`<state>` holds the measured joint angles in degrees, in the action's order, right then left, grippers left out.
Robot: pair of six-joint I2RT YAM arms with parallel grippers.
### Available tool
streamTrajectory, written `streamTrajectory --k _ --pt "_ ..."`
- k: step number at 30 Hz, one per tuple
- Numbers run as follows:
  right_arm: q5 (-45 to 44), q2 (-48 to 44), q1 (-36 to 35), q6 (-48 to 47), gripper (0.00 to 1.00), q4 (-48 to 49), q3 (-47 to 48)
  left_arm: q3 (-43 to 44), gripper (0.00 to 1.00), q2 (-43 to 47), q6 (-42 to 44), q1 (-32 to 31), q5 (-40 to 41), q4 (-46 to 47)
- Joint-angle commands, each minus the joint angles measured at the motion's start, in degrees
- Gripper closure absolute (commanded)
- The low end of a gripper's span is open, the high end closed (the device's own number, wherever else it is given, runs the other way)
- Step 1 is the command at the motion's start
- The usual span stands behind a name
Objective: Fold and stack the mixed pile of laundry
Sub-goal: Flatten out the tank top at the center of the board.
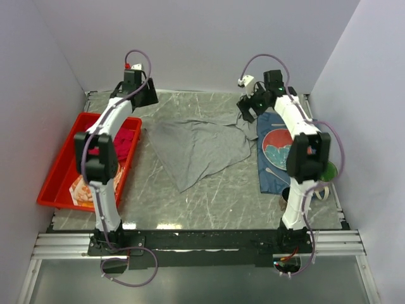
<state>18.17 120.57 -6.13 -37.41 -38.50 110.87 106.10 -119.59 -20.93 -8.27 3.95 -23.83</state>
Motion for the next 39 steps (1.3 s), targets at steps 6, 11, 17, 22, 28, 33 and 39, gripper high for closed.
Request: streamTrajectory --k 6,11,17,22,28,33,39 --pt "23.8 -13.1 1.6 -30.6 0.13 -20.5 -11.8 -31.5 0.33 29.0 11.8 -12.4 -19.6 0.1" --pt "24.6 -12.5 2.7 -33.7 0.15 -24.9 -12.3 -49.7 0.34 36.6 14.2 -29.1 -14.2 10.9" --pt "28.5 -11.0 3.0 -31.8 0.18 -27.4 -11.8 -54.4 0.34 32.3 15.6 -33.5 -8.5 18.2" --pt "29.7 -12.5 2.8 -29.8 0.19 -26.1 -15.3 -51.6 0.41 26.4 15.9 -35.5 -5.4 14.4" --pt "26.3 -16.5 2.4 -30.9 0.2 -22.0 -22.5 -51.5 0.61 25.5 15.0 -37.0 -5.8 8.0" --pt "21.9 -16.9 2.5 -35.7 0.19 -21.7 -25.0 -48.6 0.95 25.0 9.5 -36.6 -7.7 -3.2" --pt "19.9 -17.4 2.6 -45.2 0.22 -22.0 -27.5 -49.9 0.99 32.7 -1.1 -36.4 -12.1 -17.8"
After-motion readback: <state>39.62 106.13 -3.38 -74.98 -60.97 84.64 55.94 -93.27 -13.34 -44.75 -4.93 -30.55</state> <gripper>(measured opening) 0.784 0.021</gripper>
